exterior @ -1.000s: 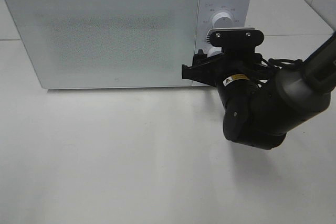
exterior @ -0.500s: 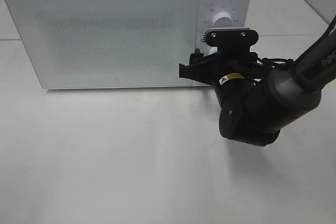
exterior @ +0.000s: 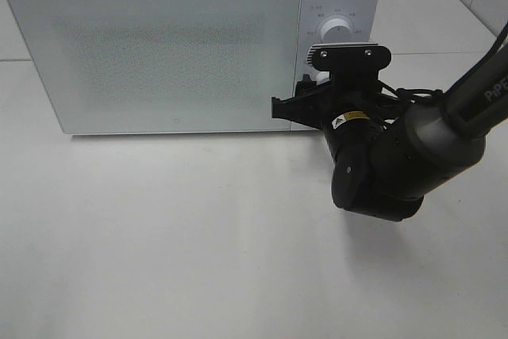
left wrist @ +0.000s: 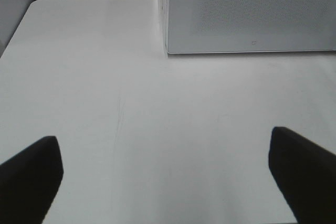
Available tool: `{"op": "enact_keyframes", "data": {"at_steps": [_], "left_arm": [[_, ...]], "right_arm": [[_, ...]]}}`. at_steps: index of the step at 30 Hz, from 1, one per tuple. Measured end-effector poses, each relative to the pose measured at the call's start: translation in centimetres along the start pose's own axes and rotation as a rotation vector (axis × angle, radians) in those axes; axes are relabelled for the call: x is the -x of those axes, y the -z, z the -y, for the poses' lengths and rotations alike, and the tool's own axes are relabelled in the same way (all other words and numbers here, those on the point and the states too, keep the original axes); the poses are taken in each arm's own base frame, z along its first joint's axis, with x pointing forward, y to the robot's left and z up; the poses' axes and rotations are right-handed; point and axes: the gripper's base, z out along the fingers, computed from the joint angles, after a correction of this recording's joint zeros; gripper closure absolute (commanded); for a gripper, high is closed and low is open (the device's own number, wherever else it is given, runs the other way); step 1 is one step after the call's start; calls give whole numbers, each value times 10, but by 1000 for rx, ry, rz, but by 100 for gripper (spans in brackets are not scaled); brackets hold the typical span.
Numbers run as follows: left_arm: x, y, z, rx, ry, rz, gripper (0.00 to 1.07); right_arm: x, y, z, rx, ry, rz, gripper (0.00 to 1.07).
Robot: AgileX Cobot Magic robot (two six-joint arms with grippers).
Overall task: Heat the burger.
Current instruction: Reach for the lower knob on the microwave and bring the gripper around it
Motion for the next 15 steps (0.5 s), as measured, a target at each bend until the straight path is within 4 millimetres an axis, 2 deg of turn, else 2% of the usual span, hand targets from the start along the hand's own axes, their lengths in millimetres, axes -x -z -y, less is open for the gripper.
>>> {"op": "enact_keyframes", "data": {"at_steps": [1, 2, 3, 4, 5, 9, 15], "left_arm": [[0, 0, 0, 0, 0, 0, 7], [0, 0, 0, 0, 0, 0, 7], [0, 0, 0, 0, 0, 0, 7], [0, 0, 0, 0, 0, 0, 7], [0, 0, 0, 0, 0, 0, 7], [0, 0, 0, 0, 0, 0, 7], [0, 0, 0, 0, 0, 0, 7]], "right_arm": [[0, 0, 0, -2, -1, -1, 77], [0, 0, 0, -5, -3, -1, 88], [0, 0, 0, -5, -3, -1, 88], [0, 0, 1, -7, -3, -1, 98], [0, 0, 1, -7, -3, -1, 101], [0, 0, 1, -7, -3, -1, 107], [0, 0, 1, -7, -3, -1, 106]]}}
